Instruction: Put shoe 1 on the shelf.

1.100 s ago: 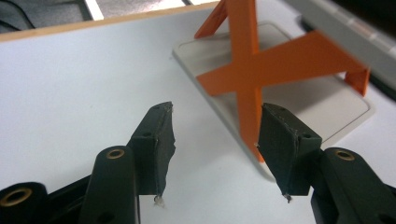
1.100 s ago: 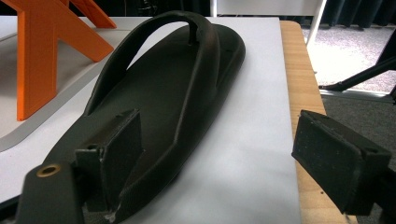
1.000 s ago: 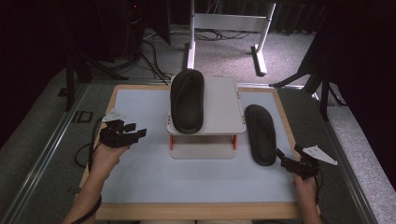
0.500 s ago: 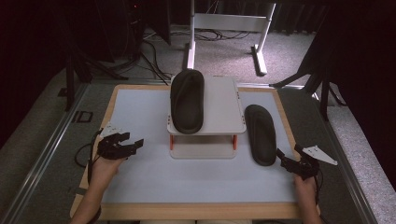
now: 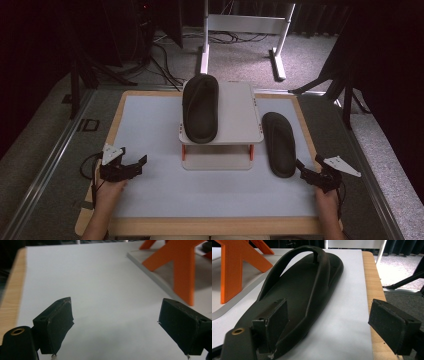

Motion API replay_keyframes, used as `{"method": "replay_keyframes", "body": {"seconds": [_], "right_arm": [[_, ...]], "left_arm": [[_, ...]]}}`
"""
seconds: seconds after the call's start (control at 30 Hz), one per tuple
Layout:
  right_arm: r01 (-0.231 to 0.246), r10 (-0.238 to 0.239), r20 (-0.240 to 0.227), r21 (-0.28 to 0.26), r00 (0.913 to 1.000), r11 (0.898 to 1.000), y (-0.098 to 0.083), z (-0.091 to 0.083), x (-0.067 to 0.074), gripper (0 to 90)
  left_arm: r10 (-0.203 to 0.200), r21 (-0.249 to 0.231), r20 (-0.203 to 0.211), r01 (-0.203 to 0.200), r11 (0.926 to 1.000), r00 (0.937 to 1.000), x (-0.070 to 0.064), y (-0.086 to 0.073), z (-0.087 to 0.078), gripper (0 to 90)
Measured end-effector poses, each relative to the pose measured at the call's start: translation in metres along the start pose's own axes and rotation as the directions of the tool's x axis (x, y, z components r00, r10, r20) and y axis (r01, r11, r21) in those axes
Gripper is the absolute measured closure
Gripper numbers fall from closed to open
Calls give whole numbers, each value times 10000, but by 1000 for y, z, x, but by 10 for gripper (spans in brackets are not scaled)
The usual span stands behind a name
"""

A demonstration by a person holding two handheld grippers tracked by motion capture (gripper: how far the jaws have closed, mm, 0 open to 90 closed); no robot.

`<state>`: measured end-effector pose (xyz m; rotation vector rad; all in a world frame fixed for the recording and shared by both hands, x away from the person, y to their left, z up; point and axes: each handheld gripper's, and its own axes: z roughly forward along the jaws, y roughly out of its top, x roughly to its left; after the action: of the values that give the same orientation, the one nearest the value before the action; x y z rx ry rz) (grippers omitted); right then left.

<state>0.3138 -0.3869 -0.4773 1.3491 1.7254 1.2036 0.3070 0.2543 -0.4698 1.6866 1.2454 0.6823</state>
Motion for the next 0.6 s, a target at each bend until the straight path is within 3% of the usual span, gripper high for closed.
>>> {"method": "replay_keyframes", "body": {"seconds": [0.13,0.3,0.37,0.5,0.6], "right_arm": [[26,-26,1,-2,10000,10000,0,0,0,154],[30,-30,0,1,10000,10000,0,0,0,154],[44,-44,8,14,10000,10000,0,0,0,154],[50,-50,48,56,10000,10000,0,0,0,154],[111,-111,-1,73,9999,9999,0,1,1,153]], "left_arm": [[115,-813,-573,-162,9966,9983,2,-7,-8,118],[31,-1185,-849,-132,9929,9964,9,-14,-16,117],[58,-1255,-1390,-234,9918,9903,13,-19,-19,117],[-79,-1335,-1523,-127,9910,9883,17,-28,-22,117],[-178,-1834,-1625,-125,9830,9866,17,-32,-26,118]]}}
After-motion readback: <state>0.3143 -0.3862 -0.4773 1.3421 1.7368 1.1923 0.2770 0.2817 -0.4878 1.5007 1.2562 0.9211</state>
